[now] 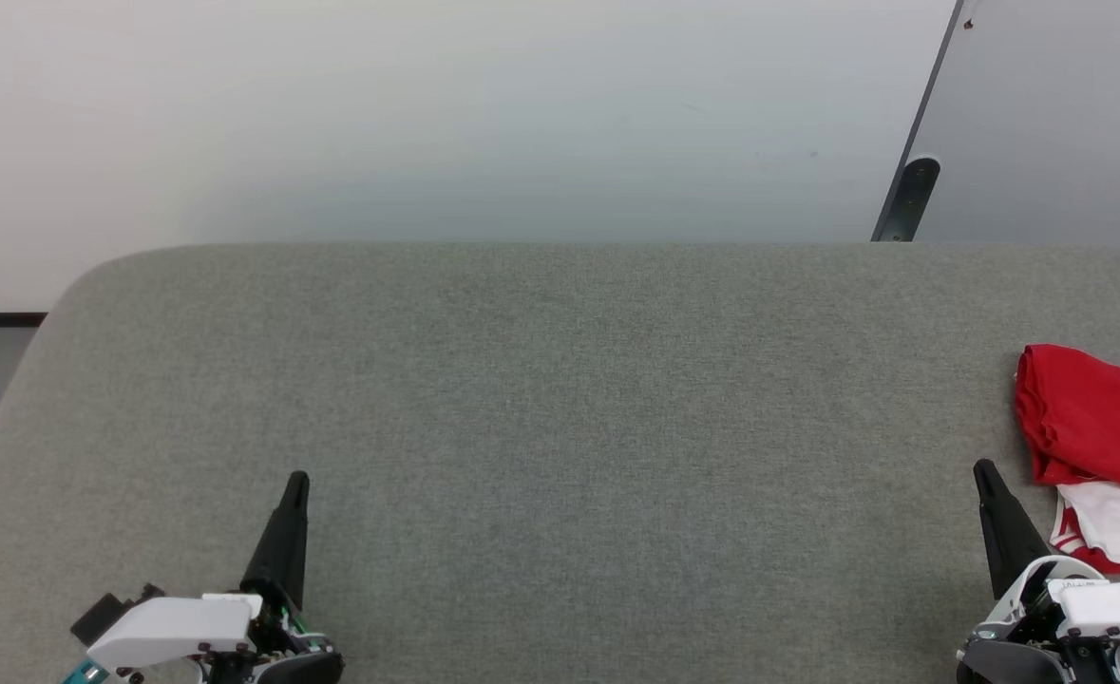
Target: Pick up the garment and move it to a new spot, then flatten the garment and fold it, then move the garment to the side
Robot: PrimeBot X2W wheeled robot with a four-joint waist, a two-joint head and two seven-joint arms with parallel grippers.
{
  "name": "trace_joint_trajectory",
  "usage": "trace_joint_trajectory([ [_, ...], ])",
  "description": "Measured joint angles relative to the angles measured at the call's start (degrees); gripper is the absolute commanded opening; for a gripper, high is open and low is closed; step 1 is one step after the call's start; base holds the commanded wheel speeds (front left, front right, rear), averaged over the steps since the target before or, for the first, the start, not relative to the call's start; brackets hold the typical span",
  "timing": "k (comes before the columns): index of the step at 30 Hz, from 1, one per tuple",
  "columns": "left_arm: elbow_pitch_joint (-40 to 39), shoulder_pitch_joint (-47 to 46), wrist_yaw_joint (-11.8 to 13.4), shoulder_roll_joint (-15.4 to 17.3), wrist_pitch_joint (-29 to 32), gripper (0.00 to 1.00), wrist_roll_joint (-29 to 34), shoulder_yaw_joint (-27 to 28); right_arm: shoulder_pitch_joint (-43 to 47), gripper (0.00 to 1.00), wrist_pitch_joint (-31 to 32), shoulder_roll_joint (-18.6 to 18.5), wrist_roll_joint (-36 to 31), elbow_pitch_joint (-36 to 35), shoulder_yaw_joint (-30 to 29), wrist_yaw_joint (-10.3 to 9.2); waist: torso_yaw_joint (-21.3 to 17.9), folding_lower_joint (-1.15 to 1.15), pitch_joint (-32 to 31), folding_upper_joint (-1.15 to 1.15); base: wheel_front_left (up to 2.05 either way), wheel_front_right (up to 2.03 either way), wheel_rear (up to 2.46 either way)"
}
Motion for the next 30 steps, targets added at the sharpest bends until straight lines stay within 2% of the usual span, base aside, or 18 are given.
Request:
trace_joint_trajectory([
  [30, 0.00, -0.01, 0.00, -0.04, 0.01, 0.00, 0.01, 0.04, 0.00, 0.00, 0.00, 0.00, 0.01, 0.00, 0.01, 0.00, 0.00, 0.00, 0.00, 0.00, 0.00, 0.00, 0.00],
])
